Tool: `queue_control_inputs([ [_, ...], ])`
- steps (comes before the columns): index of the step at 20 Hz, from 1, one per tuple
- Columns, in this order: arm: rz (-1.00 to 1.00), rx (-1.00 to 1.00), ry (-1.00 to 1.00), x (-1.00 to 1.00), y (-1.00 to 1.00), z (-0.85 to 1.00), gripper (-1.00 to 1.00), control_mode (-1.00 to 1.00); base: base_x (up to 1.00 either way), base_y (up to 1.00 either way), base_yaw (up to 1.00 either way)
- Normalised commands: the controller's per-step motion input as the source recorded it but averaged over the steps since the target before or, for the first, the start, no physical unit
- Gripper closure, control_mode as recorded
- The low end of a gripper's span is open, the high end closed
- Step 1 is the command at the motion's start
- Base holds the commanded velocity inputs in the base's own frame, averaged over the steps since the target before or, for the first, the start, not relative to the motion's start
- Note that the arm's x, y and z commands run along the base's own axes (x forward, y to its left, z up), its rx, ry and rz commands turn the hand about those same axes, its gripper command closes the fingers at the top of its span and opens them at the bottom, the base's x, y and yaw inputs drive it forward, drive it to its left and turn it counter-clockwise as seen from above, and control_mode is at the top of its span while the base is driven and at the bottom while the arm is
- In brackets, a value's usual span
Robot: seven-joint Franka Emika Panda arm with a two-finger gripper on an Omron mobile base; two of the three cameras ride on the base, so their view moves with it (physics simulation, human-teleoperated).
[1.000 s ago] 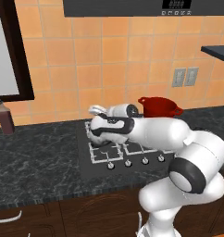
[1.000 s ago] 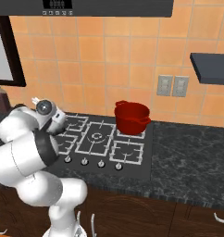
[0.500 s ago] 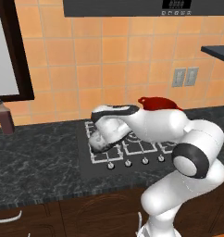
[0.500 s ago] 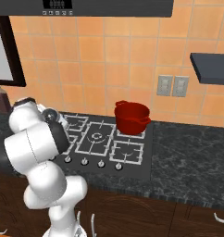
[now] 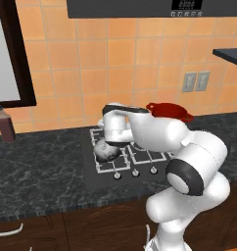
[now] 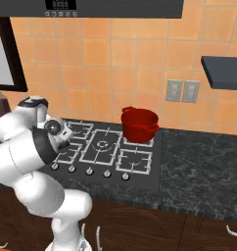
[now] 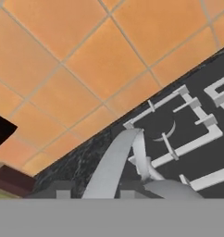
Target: Pick the kettle from the counter and place it on a stove burner. Then turn the burner on.
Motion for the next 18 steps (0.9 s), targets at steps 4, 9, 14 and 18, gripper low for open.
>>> queue_control_inputs([
  [4, 0.00, -0.04, 0.02, 0.00, 0.00, 0.00, -1.00, -1.00, 0.00, 0.00, 0.00],
  [9, 0.00, -0.01, 0.01, -0.02, -0.04, 0.03, -1.00, -1.00, 0.00, 0.00, 0.00],
  [14, -0.03, 0.00, 0.18, -0.22, -0.46, 0.22, -1.00, -1.00, 0.00, 0.00, 0.00],
  [18, -0.04, -0.01, 0.32, -0.16, -0.54, 0.19, -1.00, -1.00, 0.00, 0.00, 0.00],
])
